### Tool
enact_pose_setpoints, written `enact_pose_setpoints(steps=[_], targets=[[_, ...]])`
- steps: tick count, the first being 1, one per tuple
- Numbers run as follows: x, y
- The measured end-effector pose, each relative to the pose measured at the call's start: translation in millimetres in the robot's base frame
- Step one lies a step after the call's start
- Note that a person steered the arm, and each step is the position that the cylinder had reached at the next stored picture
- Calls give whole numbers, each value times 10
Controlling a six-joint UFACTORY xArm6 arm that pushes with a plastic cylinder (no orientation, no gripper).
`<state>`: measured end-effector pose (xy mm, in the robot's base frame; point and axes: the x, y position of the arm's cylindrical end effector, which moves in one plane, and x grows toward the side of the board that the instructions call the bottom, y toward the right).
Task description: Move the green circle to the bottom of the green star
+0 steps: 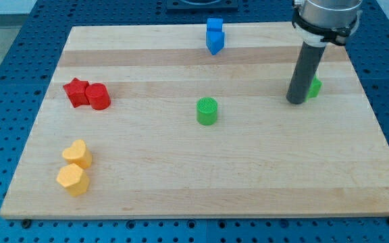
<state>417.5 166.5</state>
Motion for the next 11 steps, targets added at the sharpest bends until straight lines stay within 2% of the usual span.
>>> enact_pose_setpoints(steps=[1,3,4,5,7,9,11], targets=[[-44,-558],[-58,-2026],[40,-2104],[359,-2107],[359,-1940],[344,-1237],[43,-1106]])
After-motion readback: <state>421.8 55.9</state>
